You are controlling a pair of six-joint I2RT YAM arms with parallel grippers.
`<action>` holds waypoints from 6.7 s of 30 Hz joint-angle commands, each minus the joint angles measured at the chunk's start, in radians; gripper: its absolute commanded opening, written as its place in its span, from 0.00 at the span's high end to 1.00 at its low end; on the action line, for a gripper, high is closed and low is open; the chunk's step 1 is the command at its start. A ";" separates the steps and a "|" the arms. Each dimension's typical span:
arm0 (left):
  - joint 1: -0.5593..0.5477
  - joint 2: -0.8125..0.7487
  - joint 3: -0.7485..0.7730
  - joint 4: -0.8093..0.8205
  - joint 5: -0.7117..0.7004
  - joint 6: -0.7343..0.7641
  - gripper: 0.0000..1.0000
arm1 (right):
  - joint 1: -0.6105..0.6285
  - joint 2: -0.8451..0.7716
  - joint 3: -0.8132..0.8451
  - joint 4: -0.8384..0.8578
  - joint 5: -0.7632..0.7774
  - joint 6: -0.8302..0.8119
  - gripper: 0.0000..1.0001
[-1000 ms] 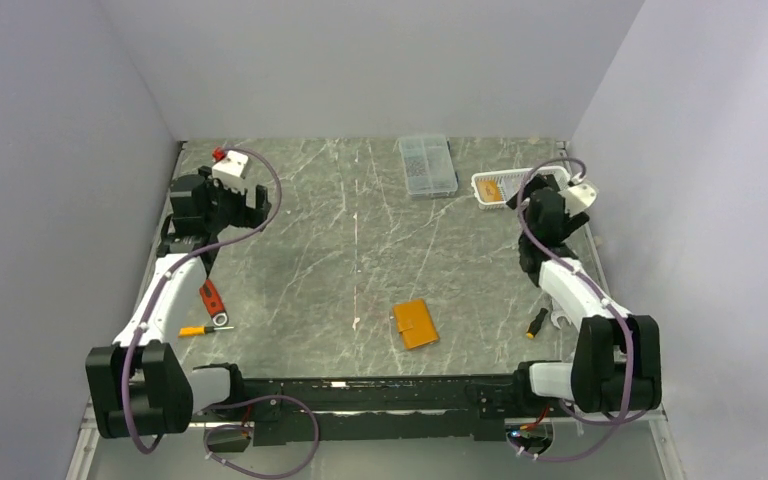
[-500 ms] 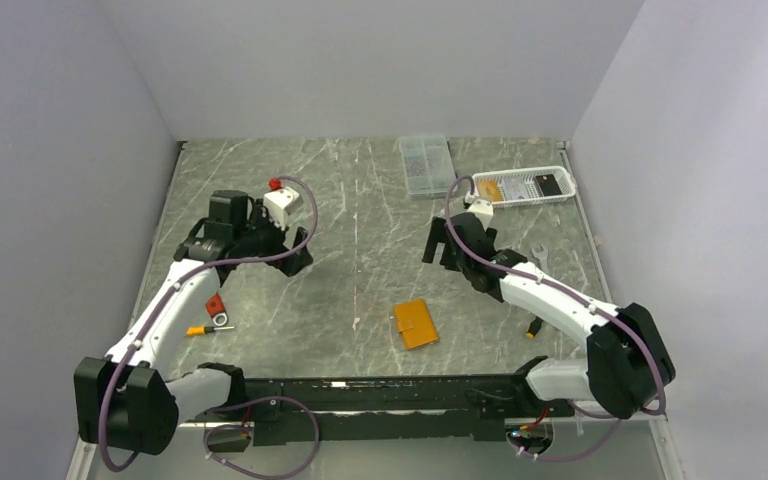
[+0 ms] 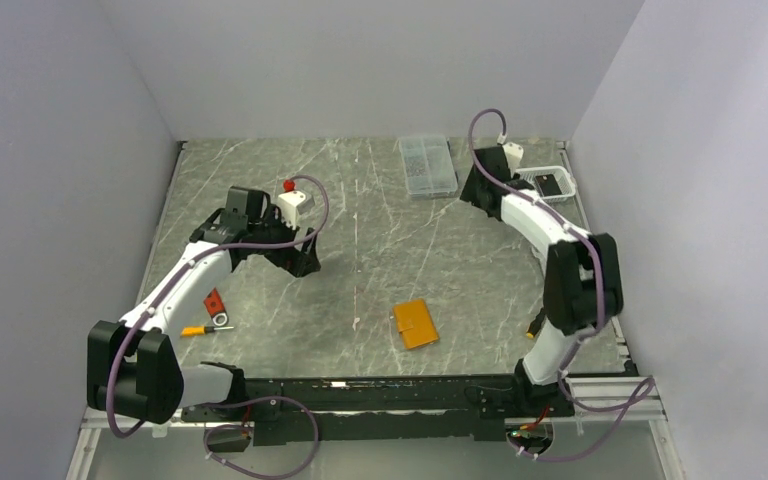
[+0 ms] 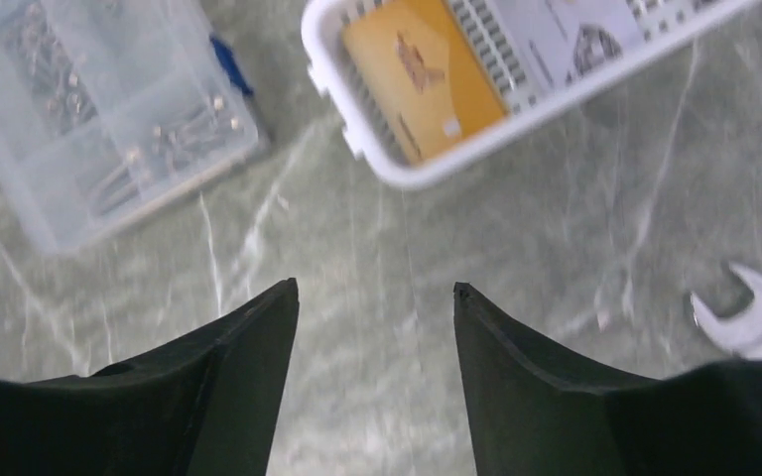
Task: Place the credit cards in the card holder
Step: Move the storage box to the center of the board, then open the card holder at the center of the board.
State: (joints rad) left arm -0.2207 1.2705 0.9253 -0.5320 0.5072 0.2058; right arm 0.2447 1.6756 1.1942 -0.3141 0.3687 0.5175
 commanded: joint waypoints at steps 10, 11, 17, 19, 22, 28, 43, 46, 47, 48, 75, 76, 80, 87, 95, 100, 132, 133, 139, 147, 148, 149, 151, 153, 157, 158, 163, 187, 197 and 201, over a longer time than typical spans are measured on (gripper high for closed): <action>-0.002 0.011 0.073 -0.029 -0.006 0.002 0.01 | -0.032 0.334 0.289 -0.011 0.016 -0.124 0.45; -0.001 0.011 0.073 -0.029 -0.006 0.004 0.01 | -0.035 0.339 0.294 -0.006 0.017 -0.129 0.45; 0.000 0.013 0.060 -0.013 -0.008 0.005 0.01 | -0.048 0.326 0.313 0.008 -0.027 -0.160 0.45; 0.000 0.017 0.055 -0.009 -0.003 0.004 0.01 | -0.049 0.320 0.323 0.008 -0.042 -0.169 0.45; 0.000 0.025 0.053 -0.010 -0.002 0.005 0.01 | -0.052 0.328 0.349 0.007 -0.041 -0.180 0.45; 0.000 0.024 0.043 -0.012 -0.006 0.024 0.01 | -0.077 0.376 0.441 -0.032 -0.068 -0.180 0.49; 0.003 0.013 0.042 -0.014 -0.041 0.035 0.01 | -0.091 0.493 0.480 -0.036 -0.057 -0.168 0.56; 0.006 0.013 0.045 -0.016 -0.045 0.035 0.01 | -0.092 0.488 0.450 -0.026 -0.054 -0.164 0.60; 0.006 0.013 0.047 -0.015 -0.047 0.035 0.01 | -0.093 0.484 0.441 -0.025 -0.053 -0.161 0.62; 0.008 0.012 0.047 -0.015 -0.048 0.035 0.01 | -0.092 0.482 0.430 -0.023 -0.052 -0.159 0.65; 0.007 -0.029 0.030 -0.024 -0.088 0.041 0.01 | 0.126 0.228 0.052 -0.016 -0.007 -0.057 0.89; 0.007 -0.031 0.028 -0.025 -0.094 0.044 0.01 | 0.154 0.223 0.046 -0.020 -0.003 -0.051 0.89; 0.009 -0.039 0.019 -0.022 -0.112 0.055 0.01 | 0.226 0.217 0.044 -0.038 -0.018 -0.020 0.91; 0.014 -0.045 0.003 -0.028 -0.120 0.058 0.01 | 0.366 0.256 0.130 -0.077 -0.038 0.036 0.92; 0.067 -0.050 -0.016 -0.034 -0.087 0.077 0.01 | 0.497 0.396 0.351 -0.186 0.000 0.125 0.93; 0.103 -0.057 -0.019 -0.053 -0.062 0.099 0.01 | 0.528 0.459 0.447 -0.202 0.007 0.169 0.92; 0.153 -0.037 0.017 -0.159 0.062 0.163 0.01 | 0.577 0.165 0.324 -0.252 -0.051 0.098 0.28; 0.151 -0.039 0.014 -0.157 0.074 0.163 0.01 | 0.578 0.087 0.235 -0.236 -0.070 0.096 0.28; 0.036 -0.022 -0.005 -0.148 0.060 0.161 0.01 | 0.622 -0.217 -0.223 -0.187 -0.163 0.139 0.11; -0.110 0.051 0.029 -0.156 0.026 0.153 0.01 | 0.713 -0.428 -0.474 -0.069 -0.234 0.181 0.00; -0.122 0.061 0.034 -0.152 0.027 0.145 0.01 | 0.723 -0.431 -0.482 -0.061 -0.227 0.183 0.00; -0.131 0.067 0.034 -0.146 0.027 0.137 0.01 | 0.732 -0.429 -0.486 -0.061 -0.217 0.184 0.00; -0.156 0.084 0.036 -0.131 0.021 0.122 0.01 | 0.752 -0.413 -0.491 -0.057 -0.198 0.186 0.00; -0.171 0.096 0.038 -0.121 0.018 0.113 0.01 | 0.767 -0.385 -0.488 -0.055 -0.193 0.191 0.00; -0.183 0.117 0.056 -0.114 0.017 0.100 0.01 | 0.822 -0.300 -0.456 -0.097 -0.121 0.201 0.00; -0.184 0.117 0.060 -0.114 0.016 0.099 0.01 | 0.838 -0.271 -0.445 -0.122 -0.088 0.207 0.00; -0.184 0.109 0.085 -0.121 0.009 0.113 0.01 | 0.914 -0.164 -0.406 -0.214 0.067 0.270 0.06; -0.172 0.034 0.110 -0.148 0.009 0.103 0.01 | 1.054 -0.147 -0.285 -0.384 0.418 0.352 1.00; -0.172 -0.007 0.114 -0.124 0.180 0.125 0.01 | 0.861 -0.528 -0.389 0.005 -0.043 0.065 1.00; -0.172 -0.054 0.099 -0.160 0.412 0.276 0.01 | 0.636 -0.629 -0.454 0.174 -0.498 0.026 1.00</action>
State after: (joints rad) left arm -0.3943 1.2743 1.0149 -0.6716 0.6556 0.3470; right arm 1.0336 1.1164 0.7795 -0.3817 0.3405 0.6373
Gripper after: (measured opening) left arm 0.986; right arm 0.023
